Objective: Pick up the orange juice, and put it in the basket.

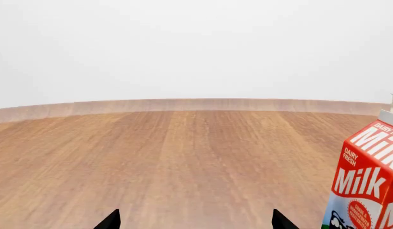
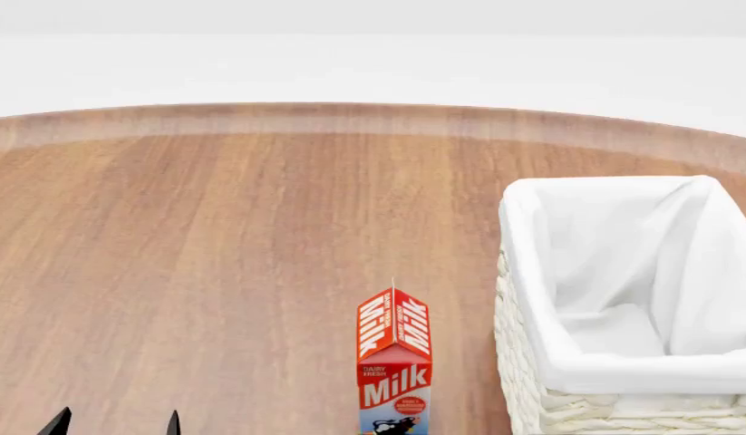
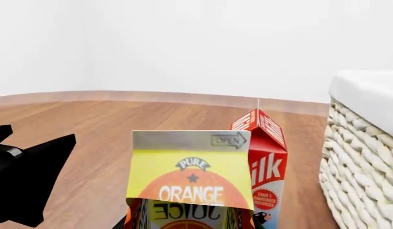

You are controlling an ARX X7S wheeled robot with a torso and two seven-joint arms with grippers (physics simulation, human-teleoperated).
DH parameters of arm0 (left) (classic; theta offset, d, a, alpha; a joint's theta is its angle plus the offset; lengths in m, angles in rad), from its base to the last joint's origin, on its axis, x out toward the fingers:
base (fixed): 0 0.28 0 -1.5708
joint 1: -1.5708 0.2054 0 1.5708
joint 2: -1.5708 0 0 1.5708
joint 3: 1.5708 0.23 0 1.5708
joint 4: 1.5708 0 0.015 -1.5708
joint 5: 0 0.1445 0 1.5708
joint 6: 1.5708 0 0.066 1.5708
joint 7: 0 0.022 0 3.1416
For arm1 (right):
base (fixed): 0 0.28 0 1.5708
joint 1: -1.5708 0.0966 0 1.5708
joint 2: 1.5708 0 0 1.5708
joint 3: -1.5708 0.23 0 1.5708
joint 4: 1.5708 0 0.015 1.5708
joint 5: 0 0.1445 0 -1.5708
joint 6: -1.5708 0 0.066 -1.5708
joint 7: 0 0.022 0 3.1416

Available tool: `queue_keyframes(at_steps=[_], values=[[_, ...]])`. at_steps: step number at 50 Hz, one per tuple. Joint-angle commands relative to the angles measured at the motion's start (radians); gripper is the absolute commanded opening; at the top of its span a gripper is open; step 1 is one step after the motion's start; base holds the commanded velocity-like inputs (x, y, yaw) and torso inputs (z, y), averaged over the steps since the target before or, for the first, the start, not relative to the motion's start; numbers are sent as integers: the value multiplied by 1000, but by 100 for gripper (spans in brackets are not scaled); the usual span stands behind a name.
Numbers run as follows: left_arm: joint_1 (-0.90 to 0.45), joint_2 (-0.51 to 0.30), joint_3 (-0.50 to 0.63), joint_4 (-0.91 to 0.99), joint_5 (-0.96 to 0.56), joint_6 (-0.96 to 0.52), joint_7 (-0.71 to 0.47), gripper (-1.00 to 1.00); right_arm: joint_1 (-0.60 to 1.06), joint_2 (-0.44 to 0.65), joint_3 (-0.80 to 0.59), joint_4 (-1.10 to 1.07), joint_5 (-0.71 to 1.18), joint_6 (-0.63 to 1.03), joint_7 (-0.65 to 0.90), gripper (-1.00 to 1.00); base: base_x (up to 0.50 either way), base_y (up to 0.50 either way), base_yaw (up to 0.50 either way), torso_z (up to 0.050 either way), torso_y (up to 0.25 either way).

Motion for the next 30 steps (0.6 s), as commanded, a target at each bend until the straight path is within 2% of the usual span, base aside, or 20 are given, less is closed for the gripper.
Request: queue_keyframes(at_steps=[1, 30], values=[[-1, -3, 4, 0, -3, 1, -3, 100, -1, 13, 2, -76, -38, 24, 13, -100, 0, 0, 0, 0, 0], [-3, -9, 13, -1, -9, 4, -11, 100, 13, 41, 25, -227, -17, 98, 51, -100, 0, 0, 0, 0, 1]])
